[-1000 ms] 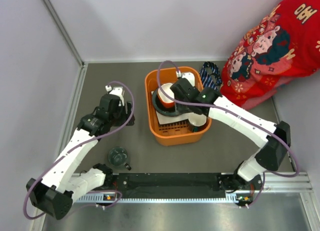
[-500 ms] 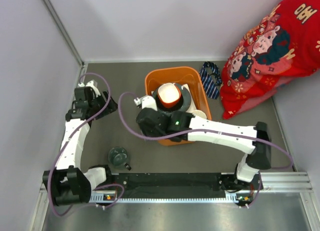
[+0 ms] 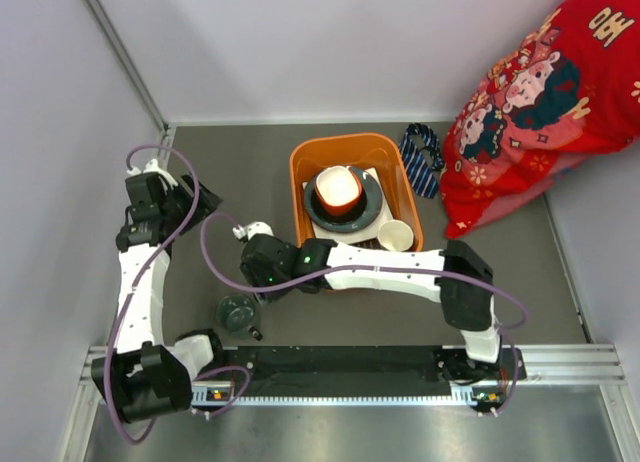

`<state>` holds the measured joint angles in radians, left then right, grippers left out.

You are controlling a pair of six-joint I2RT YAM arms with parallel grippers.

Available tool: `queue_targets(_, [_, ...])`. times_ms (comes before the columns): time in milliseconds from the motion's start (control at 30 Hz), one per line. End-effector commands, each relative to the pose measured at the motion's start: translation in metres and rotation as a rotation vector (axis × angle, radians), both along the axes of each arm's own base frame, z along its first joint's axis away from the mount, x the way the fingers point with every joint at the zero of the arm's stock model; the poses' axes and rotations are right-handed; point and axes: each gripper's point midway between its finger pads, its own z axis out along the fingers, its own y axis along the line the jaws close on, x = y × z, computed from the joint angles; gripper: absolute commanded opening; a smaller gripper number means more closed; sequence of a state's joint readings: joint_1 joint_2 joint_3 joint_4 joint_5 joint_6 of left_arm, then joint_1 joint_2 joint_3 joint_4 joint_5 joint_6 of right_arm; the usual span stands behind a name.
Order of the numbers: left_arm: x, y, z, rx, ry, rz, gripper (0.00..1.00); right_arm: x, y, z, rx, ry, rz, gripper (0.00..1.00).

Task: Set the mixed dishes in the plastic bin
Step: Pick up the cup at the center of the board.

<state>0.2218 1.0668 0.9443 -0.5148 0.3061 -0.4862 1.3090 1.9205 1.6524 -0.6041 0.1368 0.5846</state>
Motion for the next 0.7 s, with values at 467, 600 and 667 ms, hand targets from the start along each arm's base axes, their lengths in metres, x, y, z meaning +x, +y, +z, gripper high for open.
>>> queue_targets(467, [-0.003, 0.036, 0.012, -0.149, -0.106, 0.228, 0.76, -0.023, 0.044, -0.002, 0.097, 0.081, 0.093, 0.46])
queue_targets(600, [-0.005, 0.038, 0.012, -0.148, -0.109, 0.243, 0.76, -0.024, 0.047, -0.011, 0.083, 0.092, 0.098, 0.46])
queue_targets(667, [-0.007, 0.04, 0.013, -0.144, -0.114, 0.257, 0.76, -0.028, 0.05, -0.017, 0.079, 0.115, 0.116, 0.47])
